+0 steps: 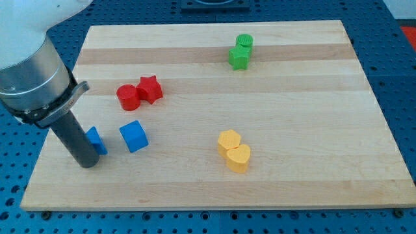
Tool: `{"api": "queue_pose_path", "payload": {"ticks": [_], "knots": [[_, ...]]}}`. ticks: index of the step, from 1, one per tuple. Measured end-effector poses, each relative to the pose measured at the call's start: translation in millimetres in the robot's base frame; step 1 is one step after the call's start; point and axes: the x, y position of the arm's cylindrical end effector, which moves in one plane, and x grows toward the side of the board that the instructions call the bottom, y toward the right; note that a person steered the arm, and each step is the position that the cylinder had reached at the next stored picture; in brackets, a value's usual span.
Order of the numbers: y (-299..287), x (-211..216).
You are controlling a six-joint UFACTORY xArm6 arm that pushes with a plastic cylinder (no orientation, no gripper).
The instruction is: Push the blue triangle into the blue cube
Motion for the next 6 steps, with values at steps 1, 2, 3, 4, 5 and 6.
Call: {"api": "queue_pose_path", "payload": {"ticks": [1, 2, 3, 4, 5, 6], "knots": [[-31.0, 1.1], [-50.9, -3.4], [-50.4, -17.6], [-21.8, -20.0], [-1.4, -21.2], [19.7, -29.3]]}}
